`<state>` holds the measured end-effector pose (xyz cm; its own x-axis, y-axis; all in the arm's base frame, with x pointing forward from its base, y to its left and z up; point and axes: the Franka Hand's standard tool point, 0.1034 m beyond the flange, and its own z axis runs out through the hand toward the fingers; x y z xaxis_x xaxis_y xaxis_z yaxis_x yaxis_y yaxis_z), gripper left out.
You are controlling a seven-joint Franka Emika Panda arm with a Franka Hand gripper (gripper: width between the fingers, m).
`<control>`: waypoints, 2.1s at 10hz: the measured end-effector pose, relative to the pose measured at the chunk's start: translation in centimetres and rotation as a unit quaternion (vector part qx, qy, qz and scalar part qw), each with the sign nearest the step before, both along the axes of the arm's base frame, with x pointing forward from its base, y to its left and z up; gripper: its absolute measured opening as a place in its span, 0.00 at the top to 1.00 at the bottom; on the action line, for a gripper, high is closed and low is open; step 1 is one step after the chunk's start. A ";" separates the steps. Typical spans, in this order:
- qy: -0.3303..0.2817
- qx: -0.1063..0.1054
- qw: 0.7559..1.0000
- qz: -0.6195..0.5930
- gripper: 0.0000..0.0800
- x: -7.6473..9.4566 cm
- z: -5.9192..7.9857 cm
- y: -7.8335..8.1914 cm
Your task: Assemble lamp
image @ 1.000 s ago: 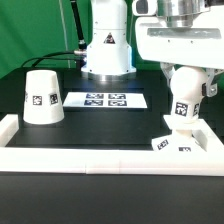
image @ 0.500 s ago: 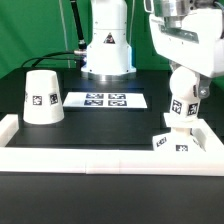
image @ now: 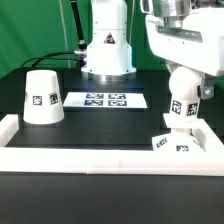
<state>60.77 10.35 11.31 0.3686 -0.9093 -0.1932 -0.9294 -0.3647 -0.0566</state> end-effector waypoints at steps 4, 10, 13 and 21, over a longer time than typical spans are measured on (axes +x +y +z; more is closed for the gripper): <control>-0.036 0.004 0.982 0.184 0.13 0.0 0.0 0.4; -0.078 -0.008 0.893 0.443 0.13 0.0 -0.2 -0.1; -0.095 -0.016 0.824 0.559 0.13 0.1 -0.2 -0.3; -0.112 -0.021 0.695 0.710 0.16 -0.5 -0.7 -0.1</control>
Offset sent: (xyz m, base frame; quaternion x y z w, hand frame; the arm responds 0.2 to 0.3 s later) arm 0.0000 0.0000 0.0000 0.0000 0.0000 -0.1296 0.9916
